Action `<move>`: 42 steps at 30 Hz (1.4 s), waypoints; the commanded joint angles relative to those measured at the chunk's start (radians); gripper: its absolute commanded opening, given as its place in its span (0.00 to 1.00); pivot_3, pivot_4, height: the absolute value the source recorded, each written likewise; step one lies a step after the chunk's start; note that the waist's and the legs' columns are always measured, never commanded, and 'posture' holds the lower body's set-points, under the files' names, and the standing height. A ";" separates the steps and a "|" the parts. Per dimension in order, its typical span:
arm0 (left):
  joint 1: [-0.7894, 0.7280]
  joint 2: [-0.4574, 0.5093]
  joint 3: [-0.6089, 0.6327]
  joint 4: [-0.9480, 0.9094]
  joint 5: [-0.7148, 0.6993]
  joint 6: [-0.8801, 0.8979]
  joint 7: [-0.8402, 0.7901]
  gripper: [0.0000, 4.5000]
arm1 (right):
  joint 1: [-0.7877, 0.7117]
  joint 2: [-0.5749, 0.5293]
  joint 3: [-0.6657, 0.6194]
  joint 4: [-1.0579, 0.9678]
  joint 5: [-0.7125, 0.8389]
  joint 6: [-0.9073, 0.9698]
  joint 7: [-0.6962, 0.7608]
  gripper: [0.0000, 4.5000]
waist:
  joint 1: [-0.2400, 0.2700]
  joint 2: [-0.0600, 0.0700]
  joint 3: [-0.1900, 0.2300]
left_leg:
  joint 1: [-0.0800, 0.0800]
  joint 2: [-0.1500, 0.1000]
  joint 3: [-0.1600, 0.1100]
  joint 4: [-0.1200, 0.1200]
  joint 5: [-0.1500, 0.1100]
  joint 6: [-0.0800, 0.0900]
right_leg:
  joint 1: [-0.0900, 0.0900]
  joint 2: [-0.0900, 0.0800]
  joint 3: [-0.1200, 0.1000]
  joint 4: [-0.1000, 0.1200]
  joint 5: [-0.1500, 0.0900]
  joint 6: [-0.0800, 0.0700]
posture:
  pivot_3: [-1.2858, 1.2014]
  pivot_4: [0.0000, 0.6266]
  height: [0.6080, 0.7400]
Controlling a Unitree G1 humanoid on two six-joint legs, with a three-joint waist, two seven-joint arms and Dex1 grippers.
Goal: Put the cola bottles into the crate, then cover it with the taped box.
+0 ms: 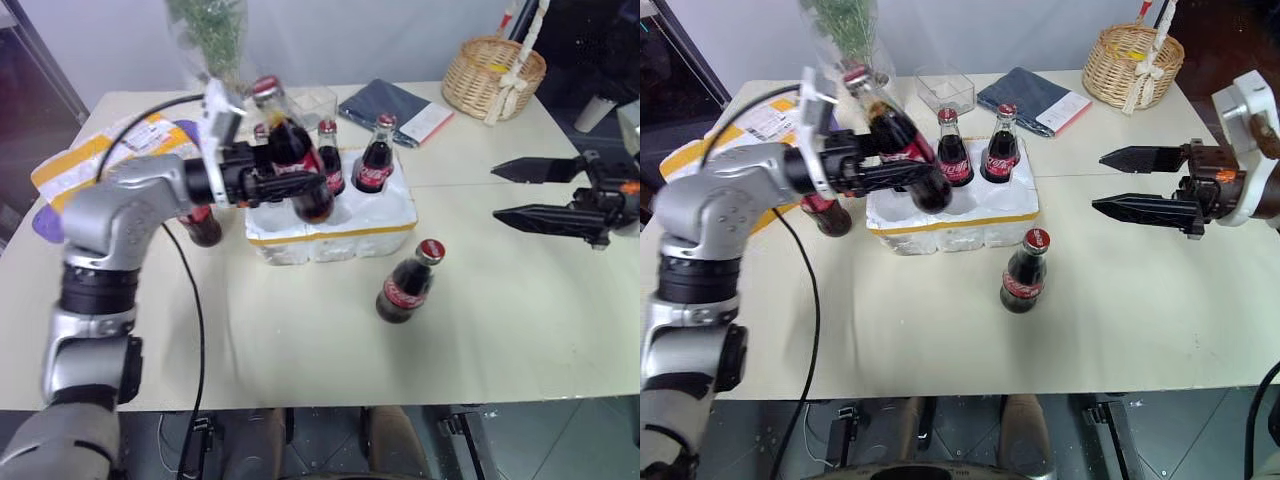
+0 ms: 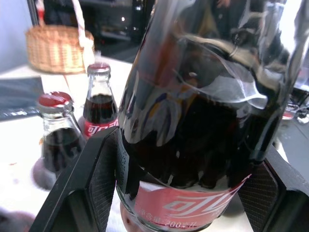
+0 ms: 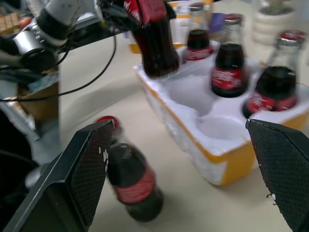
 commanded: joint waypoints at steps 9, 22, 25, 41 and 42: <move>-0.130 -0.151 -0.150 0.236 0.300 -0.207 0.054 0.62 | 0.101 0.032 -0.132 -0.059 0.051 0.014 -0.100 1.00 | 0.005 -0.001 0.000 | 0.000 -0.001 0.000 0.000 0.000 0.000 | 0.000 0.000 0.000 0.000 0.000 0.000 | 0.52 0.24 0.98; 0.028 0.039 0.013 -0.082 0.141 0.022 -0.056 0.99 | 0.129 0.090 -0.092 -0.084 0.043 -0.021 -0.159 1.00 | -0.004 0.000 0.000 | 0.000 0.000 0.000 0.001 0.000 0.000 | 0.000 0.000 0.000 0.001 0.000 0.000 | 0.52 0.24 0.98; 0.222 0.146 0.182 -0.314 0.003 0.151 -0.037 0.99 | 0.118 0.094 -0.077 -0.069 0.039 -0.028 -0.155 1.00 | -0.009 0.000 0.000 | 0.001 0.000 -0.001 0.000 0.000 0.000 | 0.001 0.000 0.000 0.001 0.000 0.000 | 0.52 0.24 0.98; 0.690 0.133 0.493 -0.360 0.167 0.011 0.397 0.99 | 0.034 0.081 -0.005 0.013 0.007 -0.056 -0.094 1.00 | 0.027 0.000 0.000 | 0.003 0.000 -0.001 0.002 0.000 0.000 | 0.005 0.000 0.000 -0.001 0.000 0.000 | 0.52 0.24 0.98; 0.673 0.124 0.466 -0.331 0.192 -0.018 0.407 0.99 | 0.028 0.080 -0.005 0.013 0.008 -0.053 -0.093 1.00 | 0.029 0.000 0.000 | 0.002 0.000 -0.001 0.002 0.000 0.000 | 0.004 0.000 0.000 -0.001 0.000 0.000 | 0.52 0.24 0.98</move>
